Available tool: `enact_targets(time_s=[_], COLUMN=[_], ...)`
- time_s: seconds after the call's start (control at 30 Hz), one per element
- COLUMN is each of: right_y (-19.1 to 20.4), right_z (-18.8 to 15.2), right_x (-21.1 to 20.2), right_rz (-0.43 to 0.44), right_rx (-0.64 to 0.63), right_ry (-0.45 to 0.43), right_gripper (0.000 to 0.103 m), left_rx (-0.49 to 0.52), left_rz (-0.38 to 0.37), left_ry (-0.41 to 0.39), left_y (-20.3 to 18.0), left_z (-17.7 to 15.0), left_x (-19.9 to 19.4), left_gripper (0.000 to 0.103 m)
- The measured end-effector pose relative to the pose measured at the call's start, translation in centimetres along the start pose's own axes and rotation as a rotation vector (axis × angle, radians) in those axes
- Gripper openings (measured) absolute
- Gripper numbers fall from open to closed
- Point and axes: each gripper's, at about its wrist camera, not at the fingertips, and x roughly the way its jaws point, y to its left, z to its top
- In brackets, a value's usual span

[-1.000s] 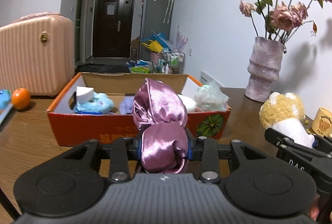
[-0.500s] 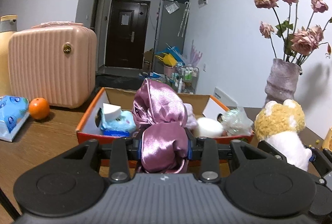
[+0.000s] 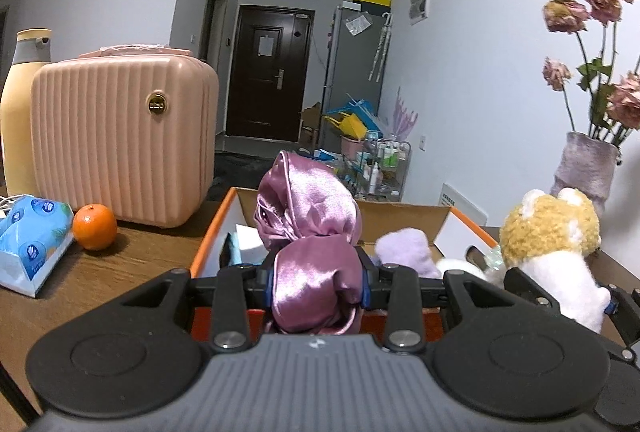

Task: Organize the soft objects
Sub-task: 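Carry pink bow and plush toy with both grippers over the box, then open both grippers to drop pink bow and plush toy into the box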

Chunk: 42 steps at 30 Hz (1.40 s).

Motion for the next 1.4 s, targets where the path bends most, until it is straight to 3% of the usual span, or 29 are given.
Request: enact_targets(time_s=[0.57,1.03,1.17,1.2,1.3,1.37,1.4], right_y=[2.4,2.6,2.4,2.3,2.0,1.7,1.6], right_z=[0.7,1.0,0.9,0.8,0.9,0.9,0.8], right_x=[6.0,11.7,12.2,12.1,11.8,11.6,11.5], right_rz=[0.054,0.113,0.12,0.119,0.108,0.11,0.105], right_rx=[-0.016,0.01,0.018,0.022,0.032,0.042,0.043], right_ry=[-0.012,0.061,0.087,0.085,0.068,0.061,0.061], right_gripper=[0.053,0.054,0.059,0.066,0.084,0.088,0.091], left_rx=[-0.002,0.05,0.076,0.08,0.086,0.09,0.086], left_rz=[0.052,0.054,0.053,0.055,0.073,0.084,0.091], left_ry=[-0.026,-0.014,-0.006,0.0,0.003,-0.014,-0.026], left_y=[1.8,1.7,1.4,1.4,1.5,1.5,1.6], left_z=[2.0,2.9,2.7,2.6,2.5,2.4,2.4], left_x=[5.4,10.2,11.1,11.2,11.2,10.9,10.7], left_gripper=[0.036,0.036,0.038,0.038,0.052,0.078,0.086])
